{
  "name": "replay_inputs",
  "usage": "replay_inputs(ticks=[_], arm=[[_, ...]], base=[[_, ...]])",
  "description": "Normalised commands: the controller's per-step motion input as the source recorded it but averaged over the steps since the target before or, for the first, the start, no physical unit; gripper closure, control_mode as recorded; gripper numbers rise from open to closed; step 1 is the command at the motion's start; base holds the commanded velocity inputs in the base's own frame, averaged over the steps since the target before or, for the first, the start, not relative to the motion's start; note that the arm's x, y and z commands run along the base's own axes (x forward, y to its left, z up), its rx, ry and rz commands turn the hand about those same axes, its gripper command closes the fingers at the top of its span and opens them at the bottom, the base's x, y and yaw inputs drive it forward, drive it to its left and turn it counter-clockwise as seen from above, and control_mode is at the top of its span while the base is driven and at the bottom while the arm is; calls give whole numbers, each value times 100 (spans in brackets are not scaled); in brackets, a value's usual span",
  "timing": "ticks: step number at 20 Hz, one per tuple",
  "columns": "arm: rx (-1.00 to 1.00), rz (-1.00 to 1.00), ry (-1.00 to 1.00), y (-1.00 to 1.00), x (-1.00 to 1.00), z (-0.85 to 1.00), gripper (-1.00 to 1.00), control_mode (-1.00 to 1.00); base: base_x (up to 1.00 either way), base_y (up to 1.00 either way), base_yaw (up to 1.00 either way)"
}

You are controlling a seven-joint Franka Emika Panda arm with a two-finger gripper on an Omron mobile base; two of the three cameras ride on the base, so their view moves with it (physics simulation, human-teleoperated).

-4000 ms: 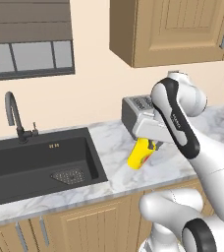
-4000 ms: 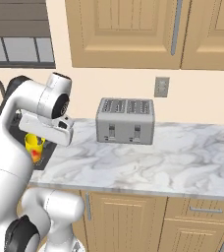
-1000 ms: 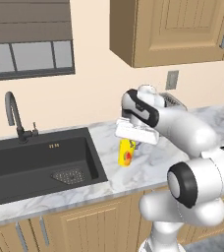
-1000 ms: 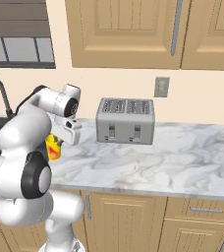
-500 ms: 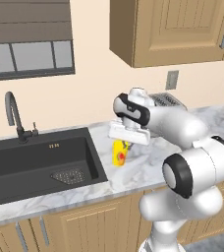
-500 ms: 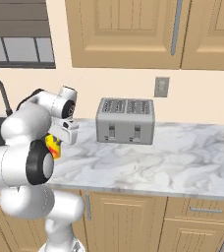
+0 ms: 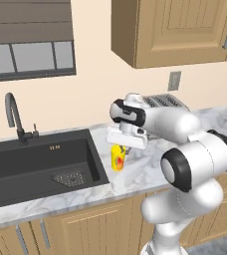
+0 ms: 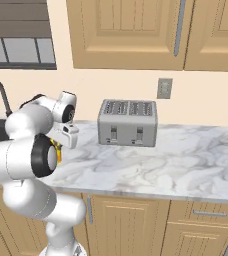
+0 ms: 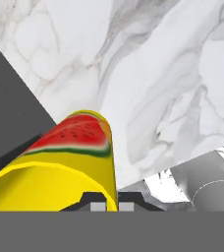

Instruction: Pick the cup and bowl from the counter and place them on the counter next to the sink.

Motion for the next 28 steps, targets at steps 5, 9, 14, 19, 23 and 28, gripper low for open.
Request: replay_inputs(ticks=[5,9,14,19,23,28], arm=[[0,0,0,1,0,-26,100,-100],[0,0,0,4,0,-17,100,-100],[0,0,0,3,0,-20,100,-100],[0,0,0,1,0,-29,100,-100],[-1,0,1,0,0,-17,100,-100],[0,0,0,0,0,-5,100,-100]], base=[[0,0,0],[0,0,0],[0,0,0],[0,0,0],[0,0,0],[0,0,0]])
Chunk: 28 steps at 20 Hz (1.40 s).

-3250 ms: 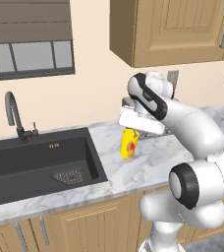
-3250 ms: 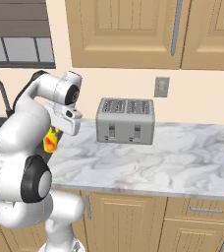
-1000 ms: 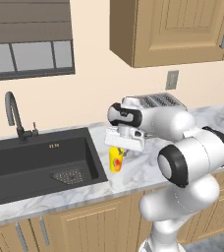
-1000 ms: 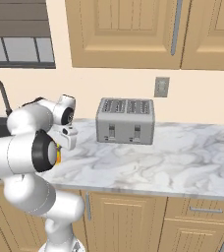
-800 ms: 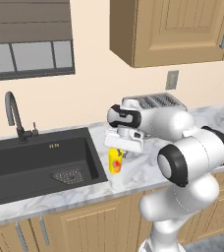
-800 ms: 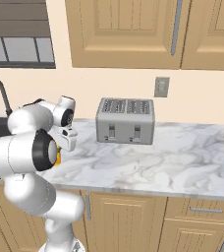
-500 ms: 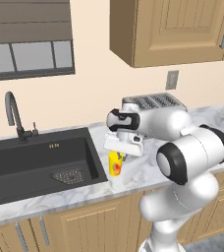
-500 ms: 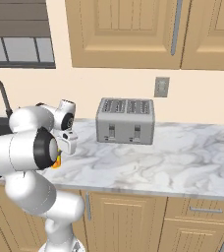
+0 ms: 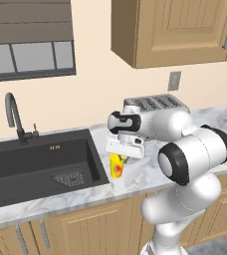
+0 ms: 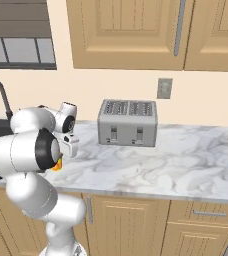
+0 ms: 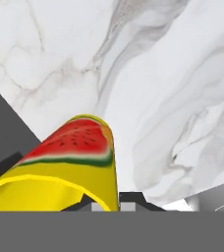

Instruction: Pick the cup and bowl from the counter and place them on the counter next to the sink.

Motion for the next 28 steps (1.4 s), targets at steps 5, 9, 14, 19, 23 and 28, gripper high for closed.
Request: replay_inputs(ticks=[5,9,14,19,23,28], arm=[[0,0,0,0,0,0,100,-100],[0,0,0,0,0,0,100,-100],[0,0,0,0,0,0,-100,-100],[0,0,0,0,0,0,-100,-100],[0,0,0,-19,-12,3,-100,-100],[0,0,0,-32,-12,38,-100,-100]], base=[[0,0,0],[0,0,0],[0,0,0],[0,0,0],[0,0,0],[0,0,0]])
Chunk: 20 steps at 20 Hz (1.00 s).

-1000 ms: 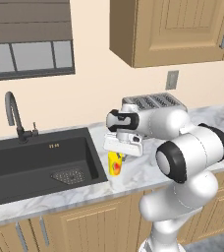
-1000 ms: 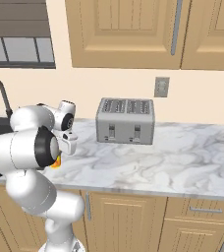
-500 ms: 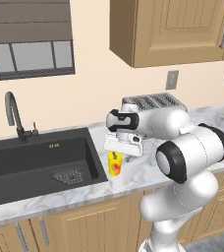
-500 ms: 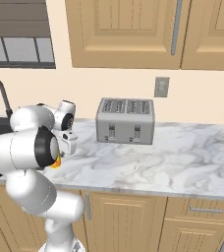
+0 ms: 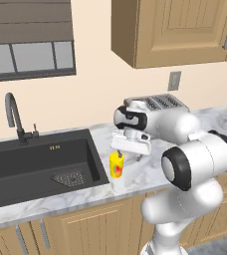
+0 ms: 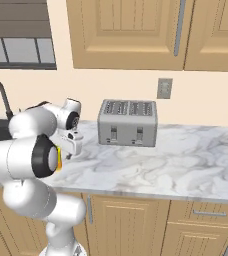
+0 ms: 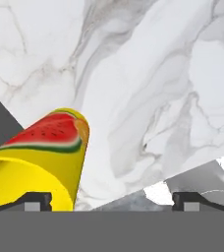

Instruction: Pick the cup and bowl from the counter and place them on the counter next to the sink.

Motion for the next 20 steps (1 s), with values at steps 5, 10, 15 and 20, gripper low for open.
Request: replay_inputs(ticks=[5,10,15,20], arm=[[0,0,0,-21,-37,28,-100,-100],[0,0,0,-3,-79,6,-100,-100],[0,0,0,-1,-87,2,-100,-100],[0,0,3,-2,-67,34,-100,-100]], base=[[0,0,0],[0,0,0],[0,0,0],[0,0,0]])
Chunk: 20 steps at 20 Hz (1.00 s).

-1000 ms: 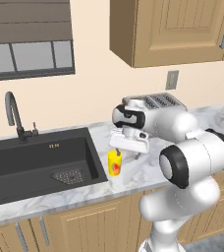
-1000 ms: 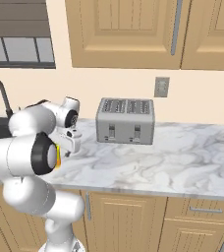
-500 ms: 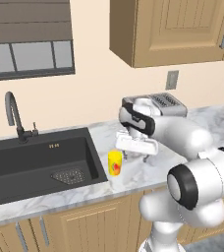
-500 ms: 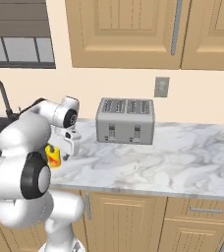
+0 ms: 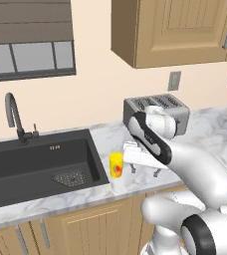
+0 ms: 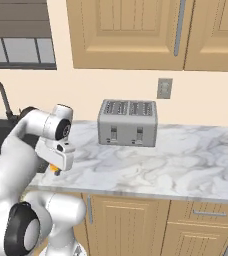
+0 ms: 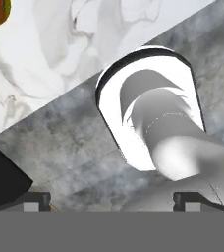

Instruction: Pick the cup and bowl from the counter and place them on the counter next to the sink.

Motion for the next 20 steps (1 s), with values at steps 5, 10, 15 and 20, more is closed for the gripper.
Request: replay_inputs(ticks=[5,10,15,20], arm=[[-4,0,4,-26,-35,43,-100,-100],[-6,0,-14,-27,-40,10,-100,-100],[0,0,-41,-18,-11,-3,-100,-100],[0,1,-36,-11,-1,2,-100,-100]], base=[[0,0,0],[0,0,0],[0,0,0],[0,0,0]])
